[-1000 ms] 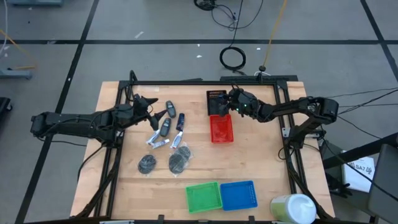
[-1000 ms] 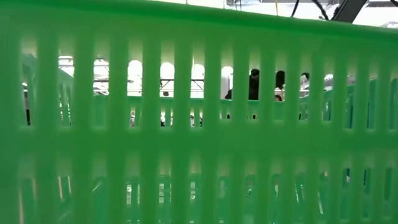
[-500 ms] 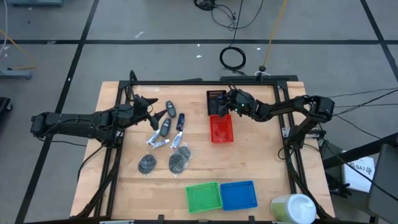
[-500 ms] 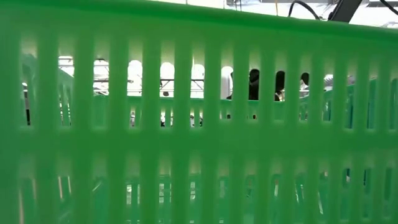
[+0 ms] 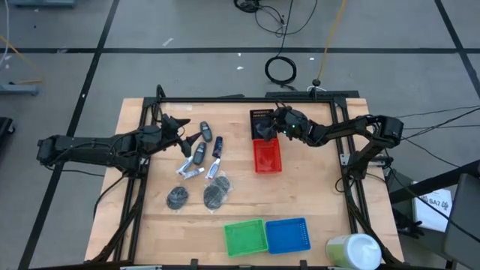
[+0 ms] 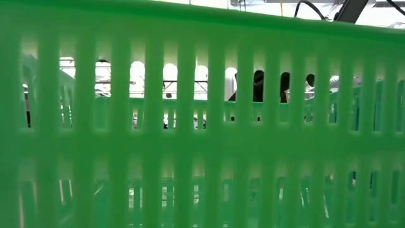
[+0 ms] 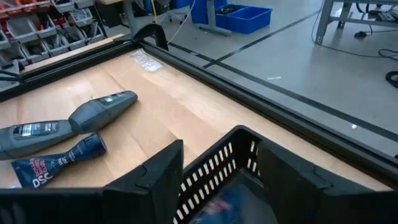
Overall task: Pick & Place Travel size toiletries
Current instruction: Put the dark blue shaving cream into the black bin
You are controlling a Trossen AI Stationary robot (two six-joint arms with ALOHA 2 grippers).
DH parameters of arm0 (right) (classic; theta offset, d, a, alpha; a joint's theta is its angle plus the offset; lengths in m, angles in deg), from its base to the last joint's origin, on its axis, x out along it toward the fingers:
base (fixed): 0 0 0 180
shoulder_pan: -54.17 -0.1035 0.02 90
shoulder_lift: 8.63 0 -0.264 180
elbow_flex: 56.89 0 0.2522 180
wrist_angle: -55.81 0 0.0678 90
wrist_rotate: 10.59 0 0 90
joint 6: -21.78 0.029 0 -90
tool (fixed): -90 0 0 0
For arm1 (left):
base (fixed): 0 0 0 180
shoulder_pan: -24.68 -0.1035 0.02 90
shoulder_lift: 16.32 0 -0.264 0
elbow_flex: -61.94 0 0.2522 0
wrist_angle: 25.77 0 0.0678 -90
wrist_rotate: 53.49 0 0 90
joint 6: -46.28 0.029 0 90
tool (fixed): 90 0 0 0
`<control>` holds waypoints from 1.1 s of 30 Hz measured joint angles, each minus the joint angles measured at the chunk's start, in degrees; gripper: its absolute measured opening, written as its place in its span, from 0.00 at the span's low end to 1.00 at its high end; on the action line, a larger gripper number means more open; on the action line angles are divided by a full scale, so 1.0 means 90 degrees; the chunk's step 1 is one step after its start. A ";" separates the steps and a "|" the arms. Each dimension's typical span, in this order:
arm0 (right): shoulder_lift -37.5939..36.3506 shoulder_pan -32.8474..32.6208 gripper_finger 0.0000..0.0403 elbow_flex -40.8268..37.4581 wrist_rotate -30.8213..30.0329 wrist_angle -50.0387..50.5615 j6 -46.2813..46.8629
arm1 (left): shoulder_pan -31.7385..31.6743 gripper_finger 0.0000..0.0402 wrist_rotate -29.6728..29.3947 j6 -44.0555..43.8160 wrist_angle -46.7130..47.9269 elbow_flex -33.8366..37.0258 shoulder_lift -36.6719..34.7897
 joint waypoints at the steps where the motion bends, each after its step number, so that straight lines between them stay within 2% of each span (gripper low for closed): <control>1: 0.0000 -0.0002 0.51 0.0000 0.0001 -0.0029 -0.0015 | 0.0000 0.87 0.0000 -0.0004 0.0000 0.0000 0.0000; 5: -0.0015 -0.0004 0.57 0.0000 0.0486 -0.0334 -0.0159 | 0.0002 0.87 0.0009 -0.0242 0.0000 0.0000 0.0000; 10: -0.0458 -0.0153 0.61 -0.0002 0.1302 -0.0517 -0.0532 | 0.0000 0.87 0.0485 -0.0792 0.0105 0.0000 0.0001; 14: -0.1218 -0.0526 0.60 -0.0005 0.2322 0.0006 -0.1631 | 0.0000 0.87 0.1069 -0.1179 0.0158 0.0000 0.0271; 16: -0.1734 -0.0719 0.59 -0.0005 0.2972 0.0592 -0.1814 | 0.0002 0.87 0.1183 -0.1370 0.0171 0.0004 0.0500; 18: -0.2299 -0.0906 0.58 -0.0007 0.3294 0.1188 -0.1786 | 0.0000 0.87 0.1190 -0.1517 0.0055 0.0011 0.0809; 22: -0.3491 -0.1225 0.56 -0.0005 0.3211 0.2515 -0.1805 | 0.0000 0.87 0.1252 -0.1734 -0.0157 0.0001 0.1639; 26: -0.4366 -0.1559 0.55 -0.0005 0.2503 0.3551 -0.1942 | 0.0002 0.87 0.1406 -0.2050 0.0075 -0.0475 0.2583; 29: -0.4697 -0.1779 0.55 -0.0005 0.2011 0.3857 -0.2001 | -0.0002 0.87 0.1338 -0.2111 0.0749 -0.1184 0.3354; 33: -0.4779 -0.1973 0.54 -0.0005 0.1689 0.3900 -0.2038 | -0.0034 0.87 0.1334 -0.2290 0.1674 -0.2183 0.4363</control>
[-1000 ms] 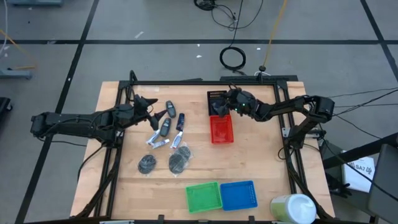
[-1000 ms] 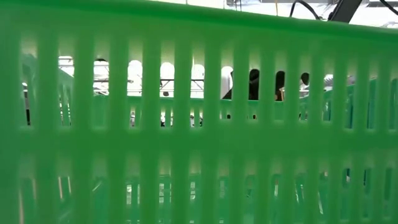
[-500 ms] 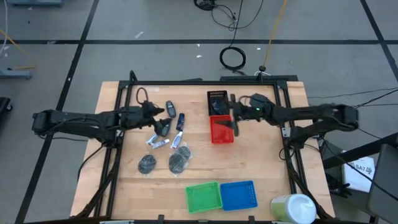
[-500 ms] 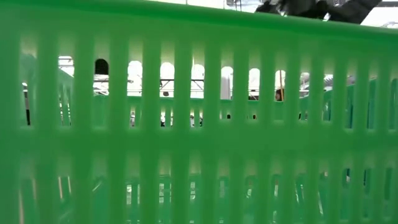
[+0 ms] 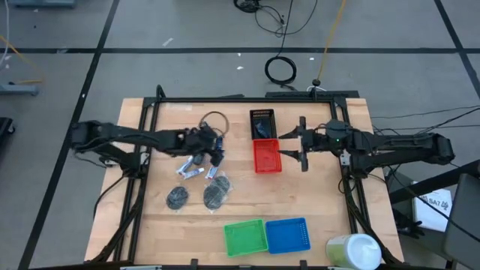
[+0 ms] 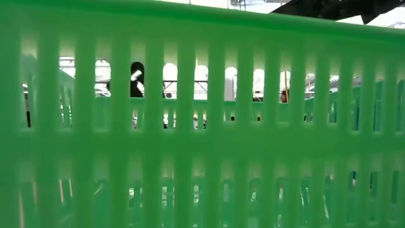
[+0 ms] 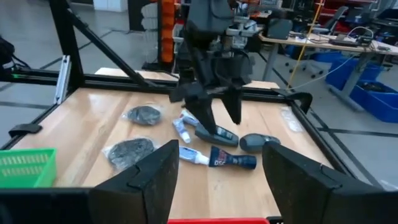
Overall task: Pick & Place Travel size toiletries
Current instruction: Put the dark blue shaving cream into the black bin
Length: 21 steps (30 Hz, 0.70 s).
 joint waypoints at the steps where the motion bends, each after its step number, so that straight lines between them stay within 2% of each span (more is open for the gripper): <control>1: 0.0011 -0.0033 0.54 0.0000 -0.0052 0.0014 -0.0054 | -0.0012 0.87 0.0002 -0.0148 0.0201 -0.0221 0.0229; 5: 0.0113 -0.0081 0.54 -0.0002 -0.0064 0.0044 -0.0128 | -0.0062 0.87 0.0000 -0.0915 0.1067 -0.1014 0.1071; 10: 0.0217 -0.0079 0.53 -0.0002 -0.0053 0.0028 -0.0155 | -0.0101 0.87 0.0006 -0.1297 0.1737 -0.1619 0.1925; 21: 0.0271 -0.0076 0.53 -0.0002 -0.0044 0.0027 -0.0247 | -0.0502 0.87 0.0016 -0.1884 0.2216 -0.1831 0.2873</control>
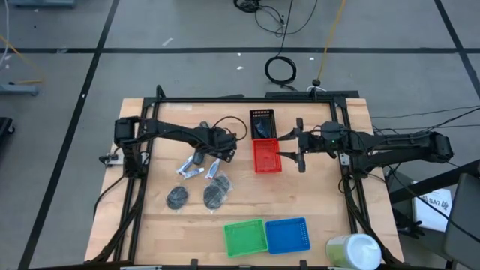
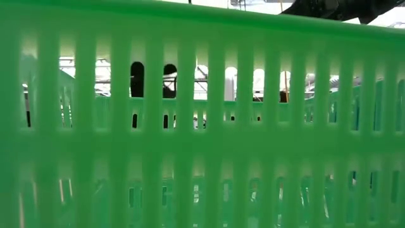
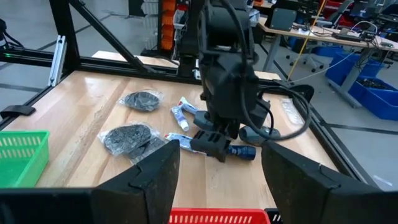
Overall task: Pick & Place Travel size toiletries
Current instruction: Put the dark blue shaving cream into the black bin
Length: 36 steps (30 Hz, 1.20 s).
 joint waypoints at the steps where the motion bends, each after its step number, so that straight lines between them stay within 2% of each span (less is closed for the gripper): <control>1: 0.0000 0.0000 0.53 0.0000 0.0000 0.0002 -0.0001 | -0.0050 0.87 0.0003 -0.0040 0.0053 0.0000 0.0057; 8: 0.0000 0.0000 0.53 -0.0292 0.0002 -0.0482 0.0002 | -0.0266 0.86 0.0328 0.0011 0.0108 -0.0015 0.0135; 10: 0.0000 0.0000 0.53 -0.0424 0.0002 -0.0740 0.0002 | -0.0257 0.84 0.0323 0.0046 0.0113 -0.0013 0.0124; 13: 0.0000 0.0000 0.53 -0.0614 0.0002 -0.1072 0.0002 | -0.0259 0.74 0.0364 0.0065 0.0093 -0.0010 0.0123; 19: 0.0000 0.0000 0.53 -0.0733 0.0002 -0.1321 0.0002 | -0.0262 0.47 0.0331 0.0108 0.0114 -0.0002 0.0130; 23: 0.0000 0.0000 0.53 -0.0733 0.0002 -0.1332 0.0010 | -0.0262 0.32 0.0299 0.0612 0.0128 -0.0002 0.0130; 32: 0.0000 0.0000 0.53 -0.0733 0.0002 -0.1325 0.0145 | -0.0242 0.11 0.0329 0.1459 0.0283 0.0015 0.0019; 36: 0.0000 0.0003 0.53 -0.0733 -0.0004 -0.1321 0.0145 | -0.0143 0.04 0.0012 0.1797 0.0352 0.0022 -0.0234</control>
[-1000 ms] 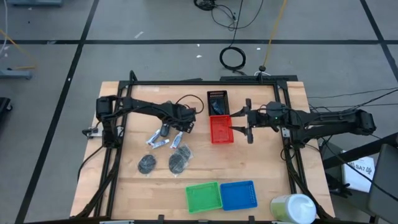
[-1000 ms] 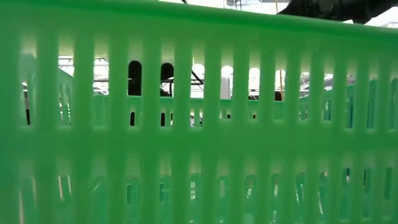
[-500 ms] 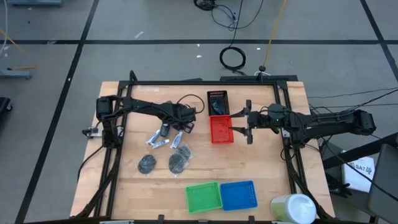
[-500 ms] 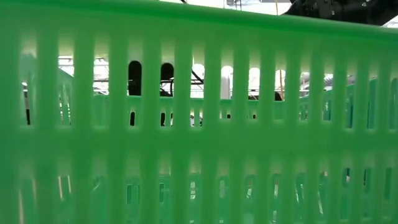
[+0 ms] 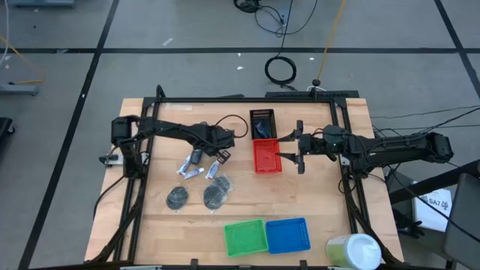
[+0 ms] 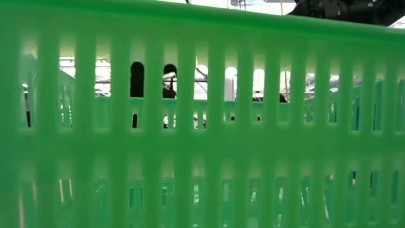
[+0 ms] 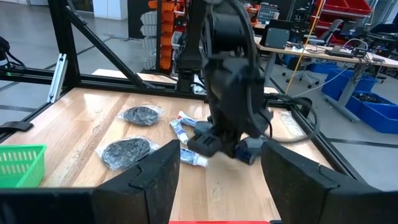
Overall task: Pick & Place Travel size toiletries
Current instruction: Put the dark blue shaving cream into the black bin
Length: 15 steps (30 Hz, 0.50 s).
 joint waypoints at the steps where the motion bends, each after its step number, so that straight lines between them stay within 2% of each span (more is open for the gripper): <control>1: 0.0000 0.0006 0.53 0.0000 -0.0021 0.0004 0.0000 | 0.0022 0.03 -0.0057 0.0093 0.0029 0.0000 -0.0126; 7: 0.0000 0.0016 0.53 0.0000 -0.0033 0.0015 0.0024 | 0.0257 0.08 -0.0734 0.0429 0.0068 -0.0010 -0.1064; 10: 0.0000 0.0016 0.53 0.0000 -0.0044 0.0026 0.0027 | 0.0564 0.08 -0.1420 0.0632 0.0108 -0.0010 -0.1659; 15: 0.0000 0.0014 0.53 0.0000 -0.0381 0.0038 0.0027 | 0.1487 0.02 -0.2594 0.1357 -0.0001 -0.0010 -0.2720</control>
